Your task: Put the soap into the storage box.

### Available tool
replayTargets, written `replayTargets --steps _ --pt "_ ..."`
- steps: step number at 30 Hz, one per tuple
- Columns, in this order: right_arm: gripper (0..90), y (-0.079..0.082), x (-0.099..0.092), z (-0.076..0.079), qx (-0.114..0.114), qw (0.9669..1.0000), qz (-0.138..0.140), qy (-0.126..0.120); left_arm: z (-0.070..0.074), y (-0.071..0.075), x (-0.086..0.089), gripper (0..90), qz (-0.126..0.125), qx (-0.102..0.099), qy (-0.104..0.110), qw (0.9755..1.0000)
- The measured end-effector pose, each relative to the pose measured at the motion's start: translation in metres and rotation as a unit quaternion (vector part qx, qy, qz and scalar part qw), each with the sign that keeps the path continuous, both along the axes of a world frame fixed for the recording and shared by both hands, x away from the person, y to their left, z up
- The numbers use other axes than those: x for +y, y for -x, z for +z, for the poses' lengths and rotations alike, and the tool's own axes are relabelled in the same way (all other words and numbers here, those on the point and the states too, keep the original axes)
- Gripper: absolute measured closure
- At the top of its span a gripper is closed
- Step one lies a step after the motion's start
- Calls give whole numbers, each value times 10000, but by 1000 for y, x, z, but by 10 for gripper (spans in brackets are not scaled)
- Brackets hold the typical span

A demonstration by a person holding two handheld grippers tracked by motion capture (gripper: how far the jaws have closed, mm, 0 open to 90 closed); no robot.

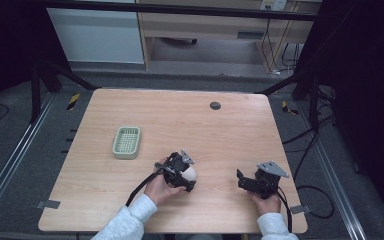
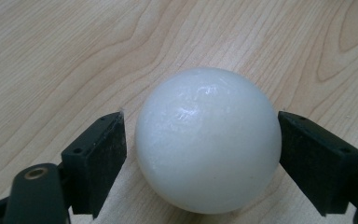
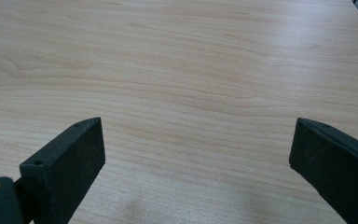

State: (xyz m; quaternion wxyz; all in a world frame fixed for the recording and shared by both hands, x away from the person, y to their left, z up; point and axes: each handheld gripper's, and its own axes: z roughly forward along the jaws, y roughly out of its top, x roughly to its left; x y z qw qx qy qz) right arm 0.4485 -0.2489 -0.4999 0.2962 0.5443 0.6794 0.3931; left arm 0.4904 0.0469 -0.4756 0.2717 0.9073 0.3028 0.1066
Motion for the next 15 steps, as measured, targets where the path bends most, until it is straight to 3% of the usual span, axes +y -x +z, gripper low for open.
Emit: replayTargets --steps 15 --pt "38 0 0 0 2 10000 9 17 -4 -3 -4 220 -64 77 -103 9999"
